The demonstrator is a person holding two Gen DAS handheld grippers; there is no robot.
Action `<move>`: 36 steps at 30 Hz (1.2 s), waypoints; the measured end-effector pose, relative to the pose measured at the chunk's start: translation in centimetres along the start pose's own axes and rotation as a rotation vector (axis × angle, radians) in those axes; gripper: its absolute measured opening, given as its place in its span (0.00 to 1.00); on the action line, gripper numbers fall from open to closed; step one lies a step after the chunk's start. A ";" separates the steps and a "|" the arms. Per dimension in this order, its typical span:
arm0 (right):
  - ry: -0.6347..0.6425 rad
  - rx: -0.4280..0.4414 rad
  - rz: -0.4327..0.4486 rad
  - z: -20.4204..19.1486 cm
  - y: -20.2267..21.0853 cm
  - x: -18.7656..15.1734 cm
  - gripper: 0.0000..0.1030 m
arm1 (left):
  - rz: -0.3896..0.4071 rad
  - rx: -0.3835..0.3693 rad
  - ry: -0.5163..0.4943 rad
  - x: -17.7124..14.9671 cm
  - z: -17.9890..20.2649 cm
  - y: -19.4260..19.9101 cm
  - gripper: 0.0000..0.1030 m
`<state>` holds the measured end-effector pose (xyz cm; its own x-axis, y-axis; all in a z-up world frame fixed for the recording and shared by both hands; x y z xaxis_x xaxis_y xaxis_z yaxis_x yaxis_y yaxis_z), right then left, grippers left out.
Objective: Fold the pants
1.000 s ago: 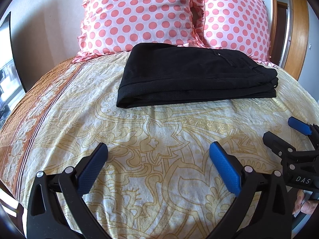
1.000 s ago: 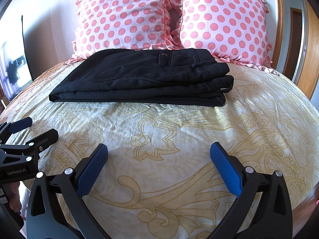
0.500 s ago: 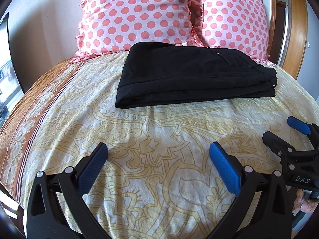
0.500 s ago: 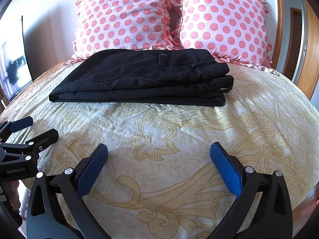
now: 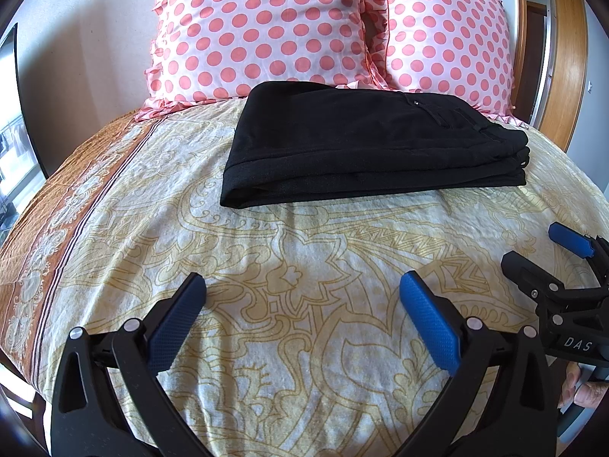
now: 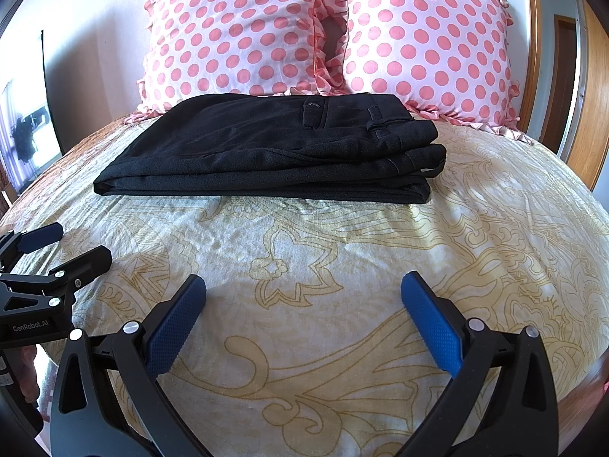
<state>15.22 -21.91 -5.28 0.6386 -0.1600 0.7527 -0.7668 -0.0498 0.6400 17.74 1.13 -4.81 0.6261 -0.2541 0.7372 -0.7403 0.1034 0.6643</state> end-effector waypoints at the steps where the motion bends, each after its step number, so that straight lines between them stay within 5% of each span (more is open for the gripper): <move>1: 0.000 0.000 0.000 0.0 0.0 0.0 0.99 | 0.000 0.000 0.000 0.0 0.0 0.0 0.98; 36: -0.001 -0.001 0.001 0.0 0.0 0.0 0.99 | -0.005 0.007 0.005 0.0 -0.1 0.0 0.98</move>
<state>15.20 -21.90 -5.30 0.6380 -0.1608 0.7531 -0.7672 -0.0488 0.6395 17.77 1.18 -4.82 0.6312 -0.2498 0.7343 -0.7386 0.0956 0.6673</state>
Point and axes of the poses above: each gripper's, at about its wrist camera, not at the fingertips, and y roughly against the way its jaws point, z to its right, x to its top, the point moved 8 cm from there along -y, roughly the way its jaws point, and after that the axes turned 9 degrees about -y, right-handed, at the moved point
